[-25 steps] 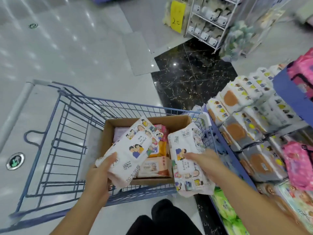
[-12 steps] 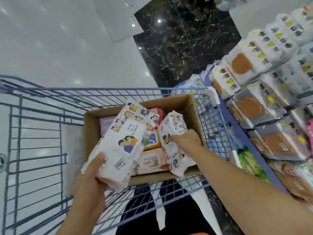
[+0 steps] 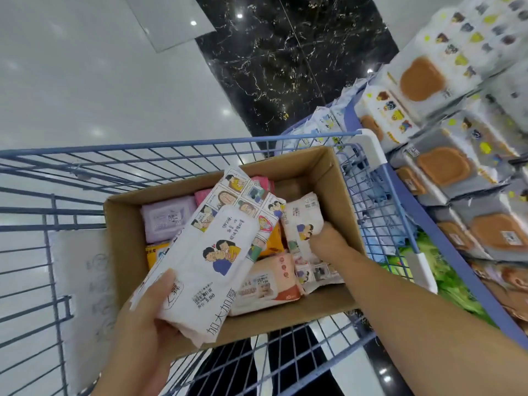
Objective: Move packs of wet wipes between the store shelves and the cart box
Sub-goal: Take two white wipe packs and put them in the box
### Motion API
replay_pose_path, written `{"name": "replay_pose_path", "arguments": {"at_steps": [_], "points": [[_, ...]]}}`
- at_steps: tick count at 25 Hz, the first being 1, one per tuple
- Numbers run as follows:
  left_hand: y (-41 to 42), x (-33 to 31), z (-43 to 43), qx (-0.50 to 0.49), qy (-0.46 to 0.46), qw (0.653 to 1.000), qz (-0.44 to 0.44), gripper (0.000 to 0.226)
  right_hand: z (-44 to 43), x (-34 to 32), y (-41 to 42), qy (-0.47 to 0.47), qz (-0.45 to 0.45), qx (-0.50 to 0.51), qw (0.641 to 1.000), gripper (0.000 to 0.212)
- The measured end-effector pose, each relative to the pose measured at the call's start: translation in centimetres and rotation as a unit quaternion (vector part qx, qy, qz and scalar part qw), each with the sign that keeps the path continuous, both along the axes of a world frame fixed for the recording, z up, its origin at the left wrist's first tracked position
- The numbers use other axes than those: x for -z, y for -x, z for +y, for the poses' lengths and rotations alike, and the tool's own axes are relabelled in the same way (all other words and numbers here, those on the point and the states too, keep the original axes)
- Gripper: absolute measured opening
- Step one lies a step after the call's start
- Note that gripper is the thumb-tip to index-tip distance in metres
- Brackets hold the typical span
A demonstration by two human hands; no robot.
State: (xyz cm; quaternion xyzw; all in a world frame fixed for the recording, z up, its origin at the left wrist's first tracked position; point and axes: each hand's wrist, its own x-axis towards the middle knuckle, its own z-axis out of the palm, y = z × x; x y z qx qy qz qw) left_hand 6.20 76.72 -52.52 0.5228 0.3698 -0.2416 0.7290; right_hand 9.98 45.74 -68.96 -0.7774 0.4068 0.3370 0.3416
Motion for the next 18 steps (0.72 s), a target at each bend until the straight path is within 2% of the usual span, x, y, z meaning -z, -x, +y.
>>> {"name": "replay_pose_path", "arguments": {"at_steps": [1, 3, 5, 7, 9, 10, 11, 12, 13, 14, 15, 16, 18], "points": [[0.0, 0.6, -0.1, 0.007, 0.005, 1.000, 0.005, 0.058, 0.9, 0.5, 0.7, 0.060, 0.008, -0.064, 0.996, 0.061], [-0.2, 1.5, -0.1, 0.012, 0.012, 1.000, 0.011, 0.054, 2.5, 0.8, 2.9, 0.151, -0.039, -0.206, 0.966, 0.074], [-0.3, 2.6, -0.1, 0.007, 0.003, 1.000, 0.017, 0.051, 3.1, 0.7, 4.3, 0.143, -0.077, -0.347, 0.924, 0.080], [-0.5, 3.6, -0.4, 0.006, -0.007, 1.000, 0.020, 0.051, 2.8, 1.6, 4.4, 0.097, -0.045, -0.391, 0.914, 0.083], [-0.7, 4.5, -1.4, 0.005, -0.008, 1.000, 0.029, 0.054, 2.9, 0.9, 3.7, 0.042, -0.028, -0.321, 0.946, 0.079], [-0.8, 4.8, -2.1, 0.002, -0.004, 0.999, 0.034, 0.057, 3.3, -0.2, 3.4, 0.005, -0.056, -0.217, 0.975, 0.067], [-0.8, 5.1, -3.0, 0.000, 0.003, 0.999, 0.037, 0.059, 3.8, -1.9, 3.2, -0.046, -0.104, -0.070, 0.991, 0.049], [-0.8, 5.7, -3.9, -0.002, 0.010, 0.999, 0.041, 0.061, 4.3, -3.7, 3.5, -0.118, -0.156, 0.082, 0.977, 0.032], [-0.7, 6.1, -5.0, -0.004, 0.014, 0.999, 0.049, 0.061, 5.0, -5.7, 3.7, -0.193, -0.191, 0.210, 0.939, 0.023], [-0.4, 6.4, -6.1, -0.008, 0.019, 0.998, 0.057, 0.060, 5.6, -7.2, 3.9, -0.277, -0.209, 0.291, 0.892, 0.027], [-0.1, 6.6, -7.2, -0.010, 0.027, 0.997, 0.067, 0.059, 6.1, -8.4, 4.3, -0.346, -0.220, 0.316, 0.856, 0.034], [0.2, 6.9, -8.2, -0.006, 0.037, 0.996, 0.076, 0.060, 6.4, -9.1, 4.7, -0.371, -0.228, 0.305, 0.847, 0.040], [1.1, 7.4, -9.9, 0.024, 0.064, 0.993, 0.100, 0.066, 6.3, -9.5, 4.8, -0.360, -0.236, 0.286, 0.856, 0.061]]}}
